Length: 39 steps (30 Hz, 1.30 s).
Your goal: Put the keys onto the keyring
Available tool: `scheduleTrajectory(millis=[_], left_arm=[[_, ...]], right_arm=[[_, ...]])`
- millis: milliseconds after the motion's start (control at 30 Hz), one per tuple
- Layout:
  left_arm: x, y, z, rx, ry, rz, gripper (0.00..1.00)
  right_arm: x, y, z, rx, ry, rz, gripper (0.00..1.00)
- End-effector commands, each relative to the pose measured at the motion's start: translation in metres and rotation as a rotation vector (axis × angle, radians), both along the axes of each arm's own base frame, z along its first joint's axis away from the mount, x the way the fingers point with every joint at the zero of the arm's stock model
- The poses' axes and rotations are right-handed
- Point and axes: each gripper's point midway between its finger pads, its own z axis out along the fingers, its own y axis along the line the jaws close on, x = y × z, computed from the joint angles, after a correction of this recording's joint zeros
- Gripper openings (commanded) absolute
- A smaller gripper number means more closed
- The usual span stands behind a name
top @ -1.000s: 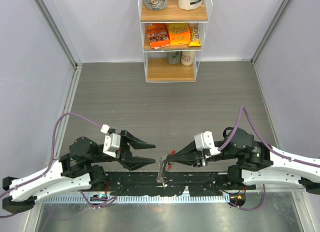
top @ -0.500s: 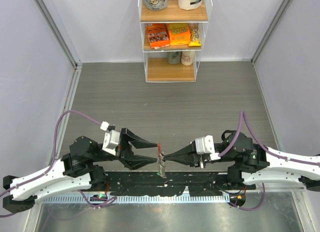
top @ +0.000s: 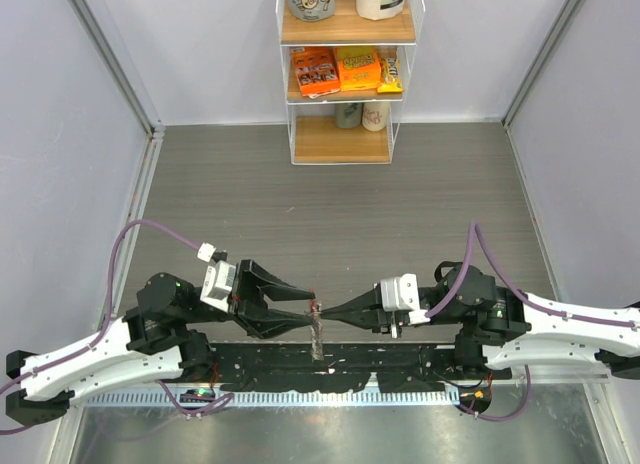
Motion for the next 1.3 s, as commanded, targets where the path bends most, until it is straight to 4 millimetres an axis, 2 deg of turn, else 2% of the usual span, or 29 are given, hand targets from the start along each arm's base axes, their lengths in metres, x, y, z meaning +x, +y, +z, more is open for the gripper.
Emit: scheduleTrajectory(millis=[0,167,467,600,633,933,1000,1033,1067,1133,1267], left_arm=[[-0.007,0.004,0.019,-0.063,-0.022,-0.028,0.46],[-0.008,0.004,0.017,-0.058,-0.022,-0.034,0.42],[-0.009,0.004,0.014,-0.047,-0.019,-0.04,0.23],[-0.011,0.003,0.014,-0.037,-0.025,-0.052,0.07],[-0.011,0.002,0.014,-0.032,-0.024,-0.054,0.0],[-0.009,-0.001,0.009,0.025,-0.017,-0.051,0.0],[-0.006,-0.003,0.007,0.041,-0.005,-0.035,0.0],[-0.005,-0.003,0.006,0.047,0.003,-0.032,0.0],[-0.005,-0.003,0.006,0.051,0.005,-0.031,0.0],[-0.005,-0.004,0.005,0.076,0.014,-0.032,0.0],[-0.004,-0.003,0.003,0.114,0.014,-0.028,0.0]], right_arm=[[0.003,-0.004,0.045,0.145,-0.037,-0.023,0.06],[0.003,-0.003,0.047,0.153,-0.046,-0.023,0.05],[0.0,0.001,0.05,0.161,-0.056,-0.011,0.05],[0.0,0.002,0.051,0.164,-0.061,-0.011,0.06],[0.0,0.0,0.052,0.17,-0.063,-0.013,0.05],[0.001,0.0,0.045,0.124,-0.055,-0.016,0.06],[0.0,-0.001,0.042,0.096,-0.043,-0.015,0.12],[0.001,-0.003,0.045,0.095,-0.041,-0.02,0.19],[0.002,-0.003,0.04,0.076,-0.033,-0.025,0.22],[0.003,-0.004,0.037,0.051,-0.029,-0.031,0.32],[0.01,-0.01,0.028,-0.017,-0.007,-0.077,0.38]])
